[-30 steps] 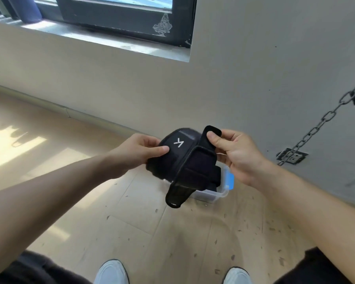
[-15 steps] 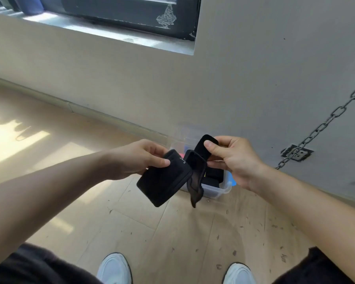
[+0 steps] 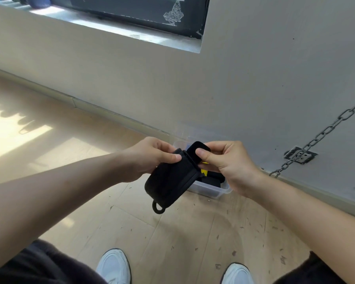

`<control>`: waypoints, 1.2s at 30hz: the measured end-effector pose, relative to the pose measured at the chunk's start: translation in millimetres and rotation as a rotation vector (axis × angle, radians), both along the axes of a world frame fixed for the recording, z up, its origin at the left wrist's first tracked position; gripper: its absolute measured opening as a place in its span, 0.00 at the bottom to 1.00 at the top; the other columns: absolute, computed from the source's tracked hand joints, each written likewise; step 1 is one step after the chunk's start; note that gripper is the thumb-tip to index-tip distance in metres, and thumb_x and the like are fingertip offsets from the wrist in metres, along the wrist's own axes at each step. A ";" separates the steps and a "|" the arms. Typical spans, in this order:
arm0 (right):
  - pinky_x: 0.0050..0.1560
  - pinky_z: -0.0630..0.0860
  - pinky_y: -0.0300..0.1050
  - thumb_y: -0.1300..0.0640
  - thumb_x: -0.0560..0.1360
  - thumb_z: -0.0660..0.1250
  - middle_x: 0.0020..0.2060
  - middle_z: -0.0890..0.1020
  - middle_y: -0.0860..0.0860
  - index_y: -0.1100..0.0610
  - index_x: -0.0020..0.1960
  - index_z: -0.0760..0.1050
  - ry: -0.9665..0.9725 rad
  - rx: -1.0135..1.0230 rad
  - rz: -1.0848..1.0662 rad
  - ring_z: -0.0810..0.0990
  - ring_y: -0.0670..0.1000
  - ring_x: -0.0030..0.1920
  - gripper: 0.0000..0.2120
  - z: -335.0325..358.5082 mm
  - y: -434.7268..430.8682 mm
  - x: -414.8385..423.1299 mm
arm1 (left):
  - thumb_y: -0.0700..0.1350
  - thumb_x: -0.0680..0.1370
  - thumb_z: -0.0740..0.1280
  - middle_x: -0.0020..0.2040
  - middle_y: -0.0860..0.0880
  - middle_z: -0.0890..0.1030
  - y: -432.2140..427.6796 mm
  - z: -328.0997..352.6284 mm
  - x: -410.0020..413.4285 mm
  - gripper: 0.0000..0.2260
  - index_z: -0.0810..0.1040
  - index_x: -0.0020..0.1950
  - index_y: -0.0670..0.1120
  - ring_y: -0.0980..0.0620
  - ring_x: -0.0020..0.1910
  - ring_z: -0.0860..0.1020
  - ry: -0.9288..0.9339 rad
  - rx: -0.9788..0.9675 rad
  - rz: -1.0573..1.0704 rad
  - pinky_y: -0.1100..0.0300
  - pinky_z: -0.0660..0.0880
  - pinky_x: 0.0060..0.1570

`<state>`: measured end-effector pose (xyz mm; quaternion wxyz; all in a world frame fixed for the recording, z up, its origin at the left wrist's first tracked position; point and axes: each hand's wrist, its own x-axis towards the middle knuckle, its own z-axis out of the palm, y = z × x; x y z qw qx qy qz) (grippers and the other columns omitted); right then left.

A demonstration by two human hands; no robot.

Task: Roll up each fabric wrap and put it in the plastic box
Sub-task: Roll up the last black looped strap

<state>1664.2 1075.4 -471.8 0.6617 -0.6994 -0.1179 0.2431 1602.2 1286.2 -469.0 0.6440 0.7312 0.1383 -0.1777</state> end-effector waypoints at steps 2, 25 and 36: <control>0.55 0.83 0.49 0.66 0.76 0.71 0.45 0.87 0.61 0.63 0.50 0.85 -0.025 -0.006 0.017 0.86 0.53 0.45 0.05 0.7 0.9 -0.7 | 0.41 0.81 0.70 0.47 0.45 0.86 -0.1 -1.0 0.2 0.06 0.85 0.55 0.41 0.50 0.45 0.84 0.005 -0.002 0.008 0.58 0.79 0.43; 0.66 0.76 0.47 0.49 0.74 0.73 0.65 0.81 0.48 0.51 0.66 0.80 -0.975 -0.519 0.344 0.79 0.48 0.65 0.21 -25.7 -3.1 -4.3 | 0.37 0.77 0.73 0.49 0.41 0.87 -1.8 -2.7 -0.7 0.09 0.84 0.56 0.40 0.45 0.48 0.86 -0.005 -0.072 0.071 0.57 0.81 0.47; 0.60 0.71 0.28 0.61 0.74 0.76 0.62 0.81 0.46 0.53 0.61 0.84 -0.758 -0.385 0.295 0.77 0.38 0.62 0.16 -8.2 -7.7 5.3 | 0.37 0.76 0.75 0.52 0.41 0.87 -9.7 -2.1 4.1 0.11 0.84 0.58 0.43 0.43 0.53 0.86 -0.079 -0.041 0.083 0.54 0.80 0.53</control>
